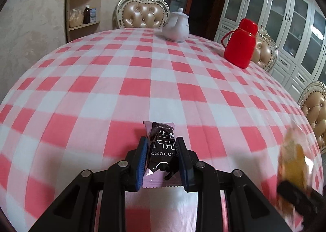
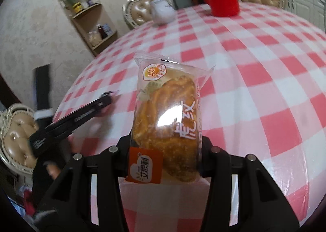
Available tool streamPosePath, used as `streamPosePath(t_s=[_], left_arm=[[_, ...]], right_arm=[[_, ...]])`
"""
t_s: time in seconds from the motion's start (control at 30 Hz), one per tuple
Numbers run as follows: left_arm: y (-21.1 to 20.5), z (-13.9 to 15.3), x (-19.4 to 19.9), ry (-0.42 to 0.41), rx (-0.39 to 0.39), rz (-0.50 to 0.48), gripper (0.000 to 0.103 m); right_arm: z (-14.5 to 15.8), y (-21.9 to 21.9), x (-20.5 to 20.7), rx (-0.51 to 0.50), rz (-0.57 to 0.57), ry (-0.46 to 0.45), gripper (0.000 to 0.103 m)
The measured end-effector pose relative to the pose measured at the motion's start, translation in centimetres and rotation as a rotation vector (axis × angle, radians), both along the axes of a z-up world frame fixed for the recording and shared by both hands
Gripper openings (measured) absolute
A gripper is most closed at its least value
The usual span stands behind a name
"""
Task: Organize snacks
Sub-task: 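Carry the chocolate bar and twisted pastry over the white box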
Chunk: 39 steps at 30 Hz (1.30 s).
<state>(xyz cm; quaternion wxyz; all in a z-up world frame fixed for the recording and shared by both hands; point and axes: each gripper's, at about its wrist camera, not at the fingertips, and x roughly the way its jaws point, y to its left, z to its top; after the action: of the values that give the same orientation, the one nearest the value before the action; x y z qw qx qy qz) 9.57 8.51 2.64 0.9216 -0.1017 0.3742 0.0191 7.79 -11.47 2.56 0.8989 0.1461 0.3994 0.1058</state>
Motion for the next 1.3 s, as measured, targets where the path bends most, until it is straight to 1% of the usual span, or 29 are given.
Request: streamPosePath(t_s=[0.1, 0.17, 0.23, 0.27, 0.3, 0.37, 0.43, 0.5, 0.57, 0.6, 0.63, 0.67, 0.7, 0.73, 0.77, 0.8, 0.83, 0.9, 0.93, 0.97, 1.0, 1.03, 1.07, 1.1, 1.13, 1.17, 1.23, 1.3], left_arm=[[-0.4, 0.2, -2.7, -0.015, -0.016, 0.007, 0.029], [-0.6, 0.7, -5.0, -0.044, -0.009, 0.013, 0.028], [-0.6, 1.2, -6.7, -0.073, -0.009, 0.021, 0.028], [-0.4, 1.3, -7.6, -0.088, -0.017, 0.031, 0.025], [-0.2, 1.3, -8.1, -0.090, -0.019, 0.038, 0.025], [0.3, 1.5, -9.3, -0.097, -0.048, 0.049, 0.024], [0.8, 1.9, -10.7, -0.124, -0.069, 0.065, 0.024], [0.9, 2.0, -11.5, -0.126, -0.058, 0.071, 0.024], [1.5, 1.9, -11.7, -0.110, -0.122, 0.037, 0.024], [1.5, 1.9, -11.5, -0.097, -0.130, 0.033, 0.025], [1.4, 1.9, -11.2, -0.077, -0.131, 0.022, 0.029], [1.2, 1.9, -10.9, -0.064, -0.127, 0.019, 0.041], [0.6, 1.9, -10.4, -0.050, -0.108, 0.032, 0.050], [0.3, 1.8, -10.3, -0.048, -0.091, 0.044, 0.068], [-0.4, 1.7, -9.7, -0.041, -0.052, 0.066, 0.072], [-0.7, 1.5, -9.5, -0.031, -0.027, 0.077, 0.072], [-1.4, 1.0, -8.5, 0.008, 0.006, 0.086, 0.072], [-2.0, 0.1, -7.6, 0.067, 0.023, 0.082, 0.072], [-2.4, -0.7, -7.1, 0.094, 0.028, 0.074, 0.072], [-2.5, -1.1, -7.0, 0.105, 0.036, 0.072, 0.065], [-2.7, -1.7, -6.9, 0.121, 0.051, 0.065, 0.055], [-2.7, -1.7, -7.2, 0.120, 0.088, 0.073, 0.032], [-2.4, -1.6, -7.5, 0.115, 0.079, 0.073, 0.025], [-1.9, -1.4, -7.8, 0.105, 0.042, 0.072, 0.025], [-1.2, -1.3, -8.5, 0.091, 0.021, 0.084, 0.024], [-0.7, -1.2, -9.1, 0.079, 0.018, 0.094, 0.024], [0.0, -0.7, -10.6, 0.053, -0.016, 0.097, 0.024], [0.5, 0.0, -12.2, 0.021, -0.023, 0.114, 0.024]], right_arm=[[0.1, -0.3, -0.3, 0.024, -0.003, -0.018, 0.050], [0.1, -0.1, -0.6, 0.046, 0.006, -0.025, 0.050], [-0.1, 0.3, -1.0, 0.057, 0.018, -0.019, 0.050], [-0.3, 0.6, -1.4, 0.062, 0.024, -0.011, 0.050], [-0.4, 0.7, -1.7, 0.067, 0.026, -0.009, 0.050], [-0.3, 0.9, -2.7, 0.077, 0.031, -0.012, 0.050], [-0.1, 1.1, -3.5, 0.067, 0.031, -0.025, 0.050], [0.1, 1.2, -4.4, 0.059, 0.024, -0.040, 0.050], [0.1, 1.2, -5.0, 0.078, 0.026, -0.040, 0.050], [0.0, 1.2, -5.1, 0.085, 0.026, -0.037, 0.050], [-0.1, 1.4, -5.3, 0.083, 0.023, -0.033, 0.050], [-0.1, 1.5, -5.3, 0.077, 0.022, -0.032, 0.050], [-0.2, 1.6, -5.4, 0.074, 0.022, -0.032, 0.050], [-0.2, 1.8, -5.4, 0.072, 0.025, -0.032, 0.050], [-0.2, 1.8, -5.5, 0.070, 0.028, -0.032, 0.050], [-0.2, 1.9, -5.5, 0.065, 0.028, -0.033, 0.051], [-0.2, 1.9, -5.5, 0.059, 0.027, -0.036, 0.051], [0.0, 1.7, -5.6, 0.046, 0.016, -0.045, 0.051], [0.0, 1.5, -5.6, 0.046, 0.012, -0.047, 0.051], [0.0, 1.4, -5.6, 0.053, 0.009, -0.046, 0.051], [0.0, 1.3, -5.5, 0.060, 0.009, -0.043, 0.051], [0.0, 1.3, -5.5, 0.063, 0.010, -0.042, 0.051], [0.0, 1.3, -5.5, 0.066, 0.013, -0.041, 0.051], [0.0, 1.4, -5.5, 0.065, 0.018, -0.042, 0.051], [0.0, 1.4, -5.5, 0.064, 0.023, -0.043, 0.051], [0.1, 1.5, -5.6, 0.062, 0.028, -0.045, 0.051], [0.2, 1.8, -5.7, 0.055, 0.039, -0.050, 0.051], [0.2, 2.0, -5.8, 0.059, 0.051, -0.051, 0.051]])
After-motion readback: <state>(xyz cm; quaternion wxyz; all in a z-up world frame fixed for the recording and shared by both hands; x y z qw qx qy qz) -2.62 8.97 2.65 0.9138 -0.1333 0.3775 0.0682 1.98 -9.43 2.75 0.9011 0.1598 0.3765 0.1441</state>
